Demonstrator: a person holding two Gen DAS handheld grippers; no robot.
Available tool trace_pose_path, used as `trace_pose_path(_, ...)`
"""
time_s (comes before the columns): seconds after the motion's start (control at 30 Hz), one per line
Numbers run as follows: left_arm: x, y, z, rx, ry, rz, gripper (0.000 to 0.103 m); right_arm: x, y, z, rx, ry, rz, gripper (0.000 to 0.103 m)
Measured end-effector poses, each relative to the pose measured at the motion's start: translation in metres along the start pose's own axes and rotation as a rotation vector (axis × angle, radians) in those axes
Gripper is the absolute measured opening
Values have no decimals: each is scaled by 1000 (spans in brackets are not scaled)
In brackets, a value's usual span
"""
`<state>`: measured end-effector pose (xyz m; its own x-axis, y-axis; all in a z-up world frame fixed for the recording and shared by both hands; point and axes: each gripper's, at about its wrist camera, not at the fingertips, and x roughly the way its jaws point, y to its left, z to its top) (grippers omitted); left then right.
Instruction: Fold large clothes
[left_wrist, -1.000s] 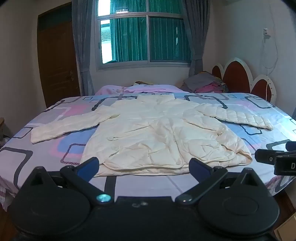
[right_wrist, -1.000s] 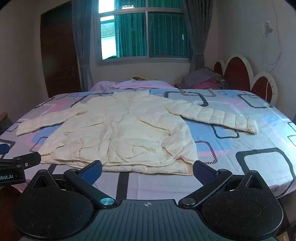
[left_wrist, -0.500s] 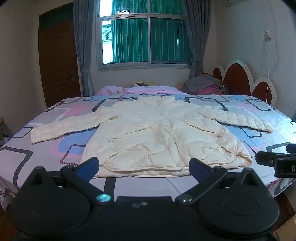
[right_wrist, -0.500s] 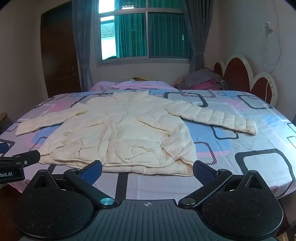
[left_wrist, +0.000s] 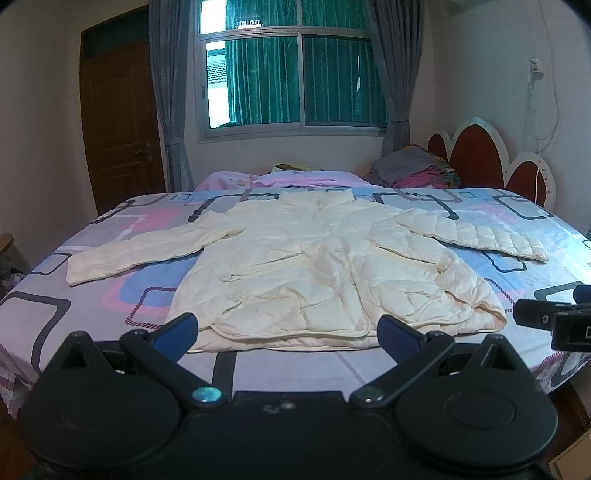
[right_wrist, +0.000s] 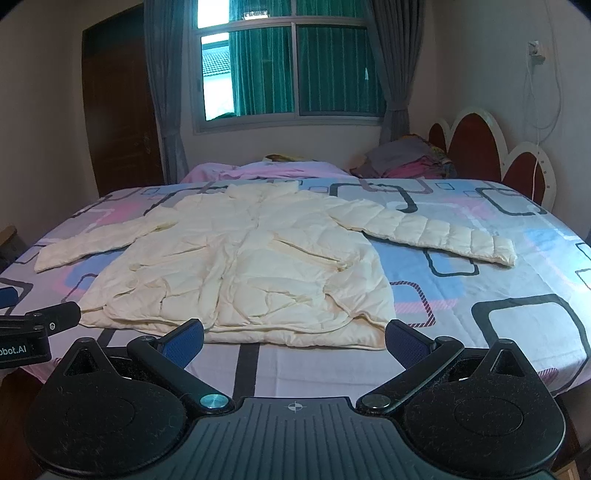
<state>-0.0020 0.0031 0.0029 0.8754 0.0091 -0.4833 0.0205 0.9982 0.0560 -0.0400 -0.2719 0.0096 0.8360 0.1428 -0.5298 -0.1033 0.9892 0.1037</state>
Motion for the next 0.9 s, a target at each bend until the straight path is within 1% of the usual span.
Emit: trace_pose_path(0.9,-2,2,0,-2,-2,2,103,0,1,1,-6,-2,4,103)
